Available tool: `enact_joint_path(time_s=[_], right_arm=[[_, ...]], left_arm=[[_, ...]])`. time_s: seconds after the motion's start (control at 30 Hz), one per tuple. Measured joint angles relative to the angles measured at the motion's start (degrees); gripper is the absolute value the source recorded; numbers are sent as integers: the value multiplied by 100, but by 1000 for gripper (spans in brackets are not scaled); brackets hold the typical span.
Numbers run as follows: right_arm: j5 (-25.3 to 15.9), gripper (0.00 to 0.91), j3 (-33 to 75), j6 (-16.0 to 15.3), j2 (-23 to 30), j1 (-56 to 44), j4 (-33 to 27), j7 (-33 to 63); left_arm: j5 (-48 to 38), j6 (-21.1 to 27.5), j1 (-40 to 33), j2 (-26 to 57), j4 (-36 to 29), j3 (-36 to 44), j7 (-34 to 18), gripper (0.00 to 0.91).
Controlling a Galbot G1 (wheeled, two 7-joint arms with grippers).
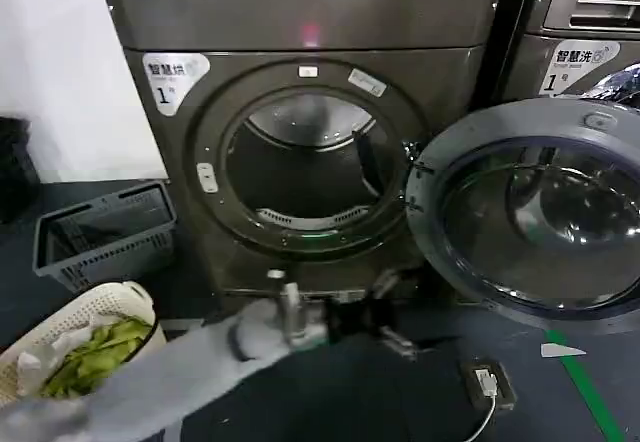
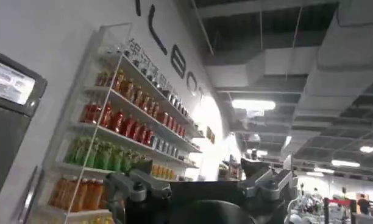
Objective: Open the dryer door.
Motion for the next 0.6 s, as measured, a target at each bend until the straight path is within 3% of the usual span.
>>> enact_joint_path(time_s=[0.27, 0.6], right_arm=[[-224, 907, -9, 23, -76, 142, -52, 57], [-280, 907, -295, -6, -51, 351, -65, 43]], left_arm=[[689, 294, 577, 1605, -296, -687, 603, 907], [1483, 526, 2281, 3153, -269, -2722, 1019, 907]])
